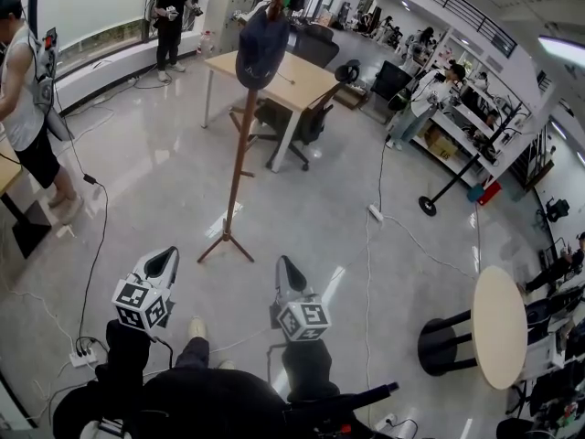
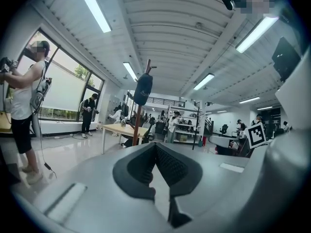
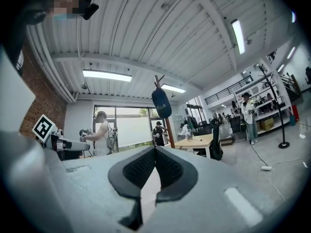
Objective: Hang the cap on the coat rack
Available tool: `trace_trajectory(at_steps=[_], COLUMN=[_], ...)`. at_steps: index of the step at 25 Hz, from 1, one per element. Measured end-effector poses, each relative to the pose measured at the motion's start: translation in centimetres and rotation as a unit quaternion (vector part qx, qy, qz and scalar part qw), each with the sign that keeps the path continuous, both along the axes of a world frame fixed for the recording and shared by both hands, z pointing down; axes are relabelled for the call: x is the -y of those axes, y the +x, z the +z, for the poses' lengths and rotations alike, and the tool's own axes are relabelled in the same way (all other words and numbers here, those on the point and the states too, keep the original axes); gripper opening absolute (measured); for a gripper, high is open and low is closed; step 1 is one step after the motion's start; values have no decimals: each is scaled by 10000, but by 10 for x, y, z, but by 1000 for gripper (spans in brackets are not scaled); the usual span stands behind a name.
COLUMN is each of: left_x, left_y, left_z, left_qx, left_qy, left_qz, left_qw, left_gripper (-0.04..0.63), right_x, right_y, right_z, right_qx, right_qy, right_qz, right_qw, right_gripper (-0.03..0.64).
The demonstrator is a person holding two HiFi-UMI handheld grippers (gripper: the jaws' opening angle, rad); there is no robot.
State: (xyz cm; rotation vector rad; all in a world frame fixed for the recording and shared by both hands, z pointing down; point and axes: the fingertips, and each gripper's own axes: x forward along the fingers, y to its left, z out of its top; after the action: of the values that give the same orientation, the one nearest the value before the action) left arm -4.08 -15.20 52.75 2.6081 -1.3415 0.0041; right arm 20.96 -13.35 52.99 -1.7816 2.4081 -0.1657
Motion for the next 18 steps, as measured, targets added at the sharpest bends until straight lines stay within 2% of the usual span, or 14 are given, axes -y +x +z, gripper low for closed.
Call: trace_trajectory(at_steps=[18], left_x=[-14], left_y=[2], left_z=[6], left_qx=[5], left_qy=[-43], left_qz=[-28], left_qw=[10000], left_gripper=[0], right_x=[-18], right_y=[5], right_z=[12], right_qx=[-17], right_qy=[-94], right_qz=[18], right_qw=[10000], right_gripper=[3])
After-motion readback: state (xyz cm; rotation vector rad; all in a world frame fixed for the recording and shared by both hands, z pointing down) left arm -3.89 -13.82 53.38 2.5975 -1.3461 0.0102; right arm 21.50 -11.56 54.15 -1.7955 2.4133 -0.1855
